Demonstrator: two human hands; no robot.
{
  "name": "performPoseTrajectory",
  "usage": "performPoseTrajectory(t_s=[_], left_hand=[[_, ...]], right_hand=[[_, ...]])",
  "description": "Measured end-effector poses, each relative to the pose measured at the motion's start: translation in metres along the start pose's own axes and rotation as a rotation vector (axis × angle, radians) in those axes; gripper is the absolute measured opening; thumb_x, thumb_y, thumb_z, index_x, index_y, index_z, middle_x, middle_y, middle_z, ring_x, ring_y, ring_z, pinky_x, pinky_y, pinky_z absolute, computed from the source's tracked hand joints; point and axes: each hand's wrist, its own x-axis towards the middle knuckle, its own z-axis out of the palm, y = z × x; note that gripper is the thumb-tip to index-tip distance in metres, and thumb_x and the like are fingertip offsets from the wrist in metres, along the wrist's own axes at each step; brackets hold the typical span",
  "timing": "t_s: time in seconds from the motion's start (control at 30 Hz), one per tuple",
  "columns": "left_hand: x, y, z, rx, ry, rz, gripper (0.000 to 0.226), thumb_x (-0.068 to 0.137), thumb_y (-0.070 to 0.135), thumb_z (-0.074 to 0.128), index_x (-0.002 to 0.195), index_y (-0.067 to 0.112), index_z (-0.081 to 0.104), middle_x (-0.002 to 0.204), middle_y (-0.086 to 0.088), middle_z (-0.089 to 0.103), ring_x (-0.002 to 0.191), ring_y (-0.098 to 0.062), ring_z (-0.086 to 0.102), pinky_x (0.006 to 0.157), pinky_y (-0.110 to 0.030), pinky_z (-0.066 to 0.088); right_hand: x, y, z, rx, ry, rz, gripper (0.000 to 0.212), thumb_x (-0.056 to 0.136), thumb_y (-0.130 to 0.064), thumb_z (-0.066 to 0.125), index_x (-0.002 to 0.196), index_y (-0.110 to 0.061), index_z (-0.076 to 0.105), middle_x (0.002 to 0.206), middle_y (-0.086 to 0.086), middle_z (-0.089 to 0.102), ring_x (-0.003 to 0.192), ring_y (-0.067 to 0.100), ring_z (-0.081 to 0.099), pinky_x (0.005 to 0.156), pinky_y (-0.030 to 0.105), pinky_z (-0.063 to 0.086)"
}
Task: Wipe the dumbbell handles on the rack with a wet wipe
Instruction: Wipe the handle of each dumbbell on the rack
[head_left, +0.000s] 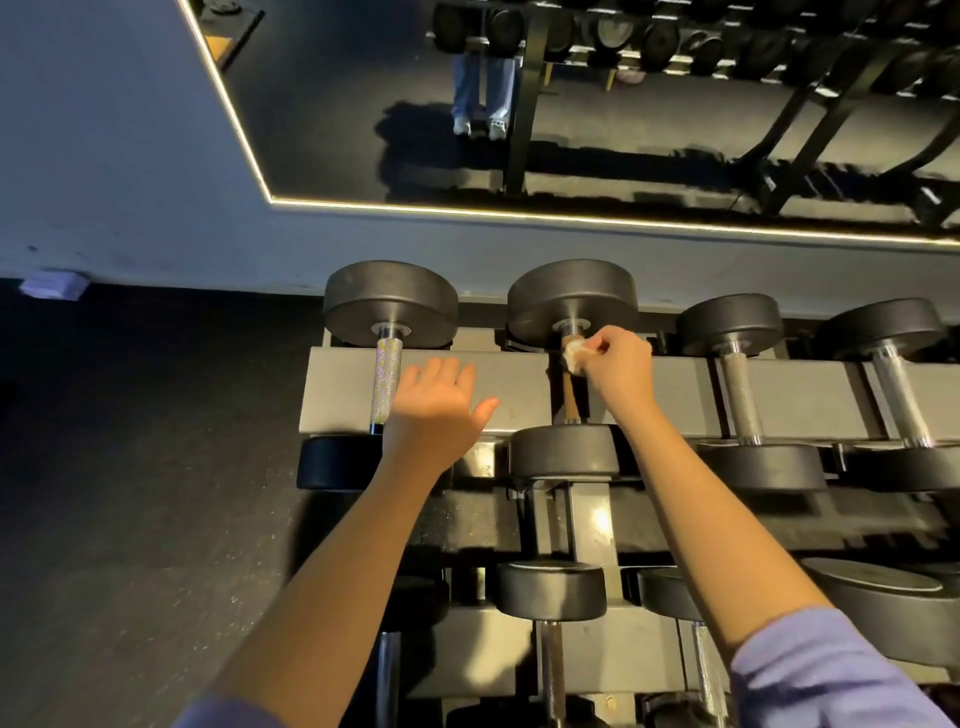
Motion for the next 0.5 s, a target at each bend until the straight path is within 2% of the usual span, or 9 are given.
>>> performPoseTrajectory(t_s=[0.1, 0.2, 0.27, 0.4, 0.5], left_hand=[[-0.001, 0.001, 0.0, -0.01, 0.068, -0.003, 0.058, 0.097, 0.052, 0.033, 0.105, 0.006, 0.067, 0.098, -0.011, 0.066, 0.088, -0.027, 0.061, 0.079, -0.042, 0.05], [0.0, 0.002, -0.002, 0.015, 0.082, 0.004, 0.058, 0.096, 0.053, 0.034, 0.112, 0.007, 0.065, 0.11, -0.012, 0.066, 0.098, -0.027, 0.062, 0.083, -0.042, 0.05], [0.0, 0.002, -0.002, 0.023, 0.085, 0.007, 0.058, 0.095, 0.054, 0.035, 0.114, 0.007, 0.064, 0.115, -0.011, 0.066, 0.102, -0.026, 0.062, 0.084, -0.041, 0.05], [0.0, 0.002, -0.002, 0.016, 0.073, -0.009, 0.06, 0.091, 0.054, 0.038, 0.119, 0.008, 0.064, 0.122, -0.011, 0.064, 0.112, -0.028, 0.06, 0.089, -0.043, 0.049], [0.001, 0.003, -0.004, 0.005, 0.054, -0.023, 0.06, 0.09, 0.054, 0.037, 0.119, 0.008, 0.063, 0.122, -0.011, 0.064, 0.112, -0.028, 0.06, 0.089, -0.042, 0.049]], right_hand=[[0.005, -0.002, 0.006, 0.002, 0.028, 0.004, 0.006, 0.088, -0.007, 0.06, 0.087, -0.004, 0.066, 0.085, 0.006, 0.059, 0.078, 0.016, 0.053, 0.068, 0.025, 0.042], [0.002, 0.008, 0.002, -0.126, -0.124, 0.004, 0.005, 0.085, -0.006, 0.064, 0.08, -0.009, 0.065, 0.083, 0.005, 0.057, 0.084, 0.021, 0.056, 0.073, 0.03, 0.044], [-0.003, 0.012, 0.001, -0.226, -0.228, -0.004, 0.003, 0.084, -0.006, 0.065, 0.082, -0.006, 0.067, 0.084, 0.006, 0.059, 0.086, 0.021, 0.057, 0.077, 0.032, 0.047], [-0.001, 0.009, 0.006, -0.191, -0.073, -0.101, 0.007, 0.085, -0.005, 0.061, 0.088, -0.002, 0.067, 0.089, 0.012, 0.062, 0.083, 0.023, 0.058, 0.069, 0.027, 0.041], [0.007, 0.001, 0.011, -0.085, 0.025, -0.054, 0.01, 0.086, -0.007, 0.06, 0.091, -0.002, 0.067, 0.098, 0.014, 0.061, 0.086, 0.024, 0.058, 0.07, 0.027, 0.041]])
